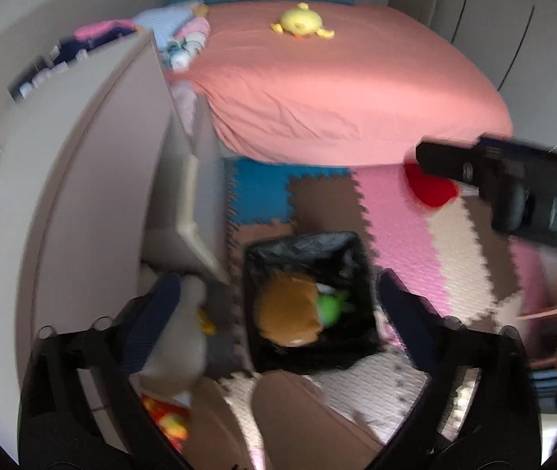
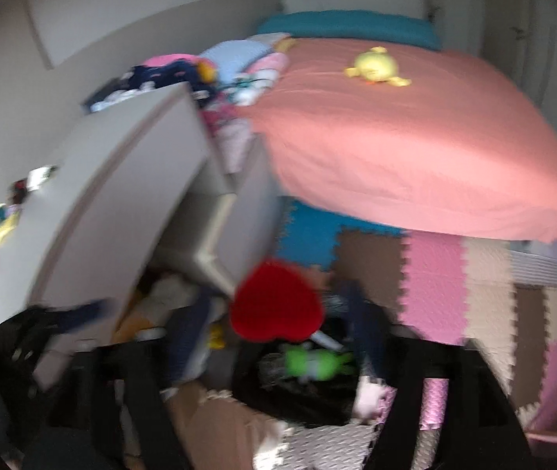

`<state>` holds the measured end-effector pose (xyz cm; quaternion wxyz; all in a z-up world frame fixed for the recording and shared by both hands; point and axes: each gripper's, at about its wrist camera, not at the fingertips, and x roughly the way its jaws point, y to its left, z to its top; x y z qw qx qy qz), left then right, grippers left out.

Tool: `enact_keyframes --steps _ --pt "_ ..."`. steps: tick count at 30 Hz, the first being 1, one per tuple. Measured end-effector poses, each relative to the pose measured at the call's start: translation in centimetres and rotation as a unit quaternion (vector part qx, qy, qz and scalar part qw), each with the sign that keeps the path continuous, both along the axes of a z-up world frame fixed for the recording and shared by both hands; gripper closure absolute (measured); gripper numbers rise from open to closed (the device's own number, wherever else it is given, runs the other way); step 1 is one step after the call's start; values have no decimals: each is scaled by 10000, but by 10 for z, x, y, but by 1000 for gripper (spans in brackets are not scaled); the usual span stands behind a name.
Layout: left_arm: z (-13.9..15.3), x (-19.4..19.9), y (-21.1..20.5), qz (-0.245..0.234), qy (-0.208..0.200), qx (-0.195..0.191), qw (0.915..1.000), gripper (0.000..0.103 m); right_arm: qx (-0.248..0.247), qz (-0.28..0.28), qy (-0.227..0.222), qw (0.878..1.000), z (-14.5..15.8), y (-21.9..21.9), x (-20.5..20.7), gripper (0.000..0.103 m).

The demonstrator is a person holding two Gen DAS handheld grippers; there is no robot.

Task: Collect trash
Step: 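Carry both plushes over the black bin and open both grippers, then move both open grippers back over the desk toward the remaining items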

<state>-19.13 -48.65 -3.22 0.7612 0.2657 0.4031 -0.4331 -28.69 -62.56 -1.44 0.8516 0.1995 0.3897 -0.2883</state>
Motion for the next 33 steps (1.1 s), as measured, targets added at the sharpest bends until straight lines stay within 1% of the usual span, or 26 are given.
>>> enact_keyframes --steps 1,3,5,12,18,23,27,28,29,30,33 --pt "-1 -3 1 -21 -141 48 9999 6 -61 -73 -14 10000 0 -2 -2 17" --pt "-4 -5 1 -1 -220 112 9997 6 -32 -138 -22 9999 -1 -7 -3 15" --pt "-7 -1 2 71 -134 144 9998 6 15 -165 -49 9999 -2 -10 -4 15" --pt "-7 13 8 253 54 56 9996 6 63 -10 -1 10000 -6 -5 3 13" --pt "0 14 14 291 73 -23 9995 6 79 84 -24 9999 -2 1 9 13" --pt "8 22 23 364 70 -115 9992 6 28 222 -100 9997 8 11 18 13" --pt "19 31 36 463 4 -176 9988 6 221 402 -297 9985 17 21 30 13" --pt "21 34 40 505 -30 -179 9986 6 242 426 -327 9983 18 24 33 10" --pt "23 37 44 547 -55 -191 9983 6 281 468 -351 9979 19 26 37 5" --pt "26 43 50 596 -69 -206 9980 6 364 549 -363 9972 20 30 43 3" --pt "33 57 66 782 -130 -222 9966 6 394 726 -344 9960 23 42 60 3"
